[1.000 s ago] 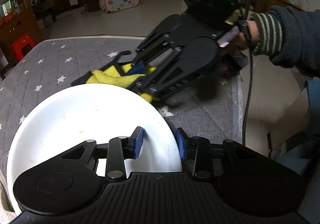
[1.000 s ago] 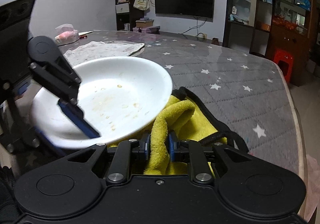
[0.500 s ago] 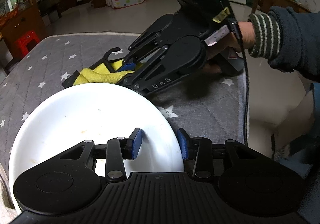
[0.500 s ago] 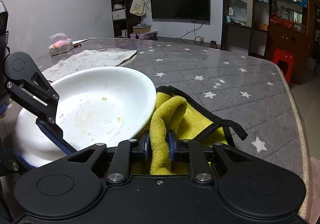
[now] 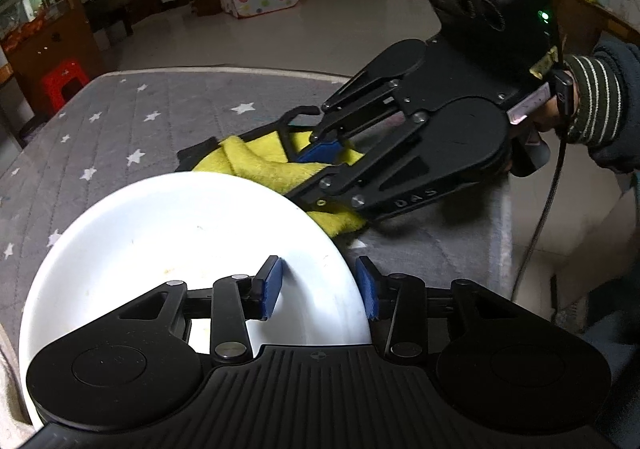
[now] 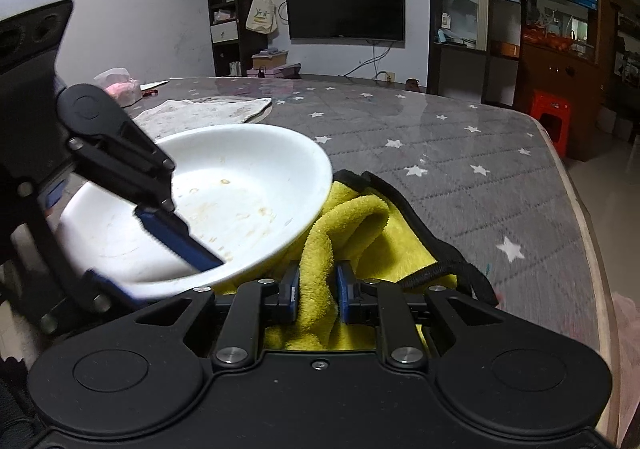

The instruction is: Clean bowl

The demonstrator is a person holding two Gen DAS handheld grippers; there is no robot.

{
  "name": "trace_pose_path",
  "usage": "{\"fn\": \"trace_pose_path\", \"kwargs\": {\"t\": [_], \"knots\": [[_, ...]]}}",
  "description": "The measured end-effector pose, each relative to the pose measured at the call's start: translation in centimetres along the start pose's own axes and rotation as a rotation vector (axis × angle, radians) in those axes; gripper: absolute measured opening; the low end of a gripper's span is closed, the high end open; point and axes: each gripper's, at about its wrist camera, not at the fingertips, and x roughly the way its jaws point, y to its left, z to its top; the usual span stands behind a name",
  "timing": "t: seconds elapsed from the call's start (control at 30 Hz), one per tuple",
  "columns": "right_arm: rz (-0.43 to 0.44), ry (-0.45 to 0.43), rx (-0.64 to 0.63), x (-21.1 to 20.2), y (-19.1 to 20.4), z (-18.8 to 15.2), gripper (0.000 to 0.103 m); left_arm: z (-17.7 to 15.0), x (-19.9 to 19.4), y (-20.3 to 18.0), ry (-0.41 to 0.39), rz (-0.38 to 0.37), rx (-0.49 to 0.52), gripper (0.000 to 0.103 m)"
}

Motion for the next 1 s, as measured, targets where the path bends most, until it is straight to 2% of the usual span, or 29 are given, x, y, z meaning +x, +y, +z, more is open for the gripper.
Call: {"fn": "trace_pose_path", "kwargs": {"t": [0.23,0.47,0.73,1.0], "knots": [[0.010,0.012,-0.007,-1.4,0.8,-0.7,0.020,-0.8,-0.5,-0.1,-0.008,-0.052,0.037,0.039],[0.023,0.020,-0.036,0.1,0.1,0.4,0.020,-1.4,-0.8,-0.3,-0.011,-0.071,0.045,0.039],[0.063,0.018,-0.049,2.2,-1.9,1.7,0.020,-2.0,-1.2,-0.4,-0.009,-0.076,0.043,0.039],[0.092,0.013,-0.053,3.0,-2.7,2.2,0.020,-1.8,-1.2,-0.4,-0.006,-0.056,-0.018,0.041]]}}
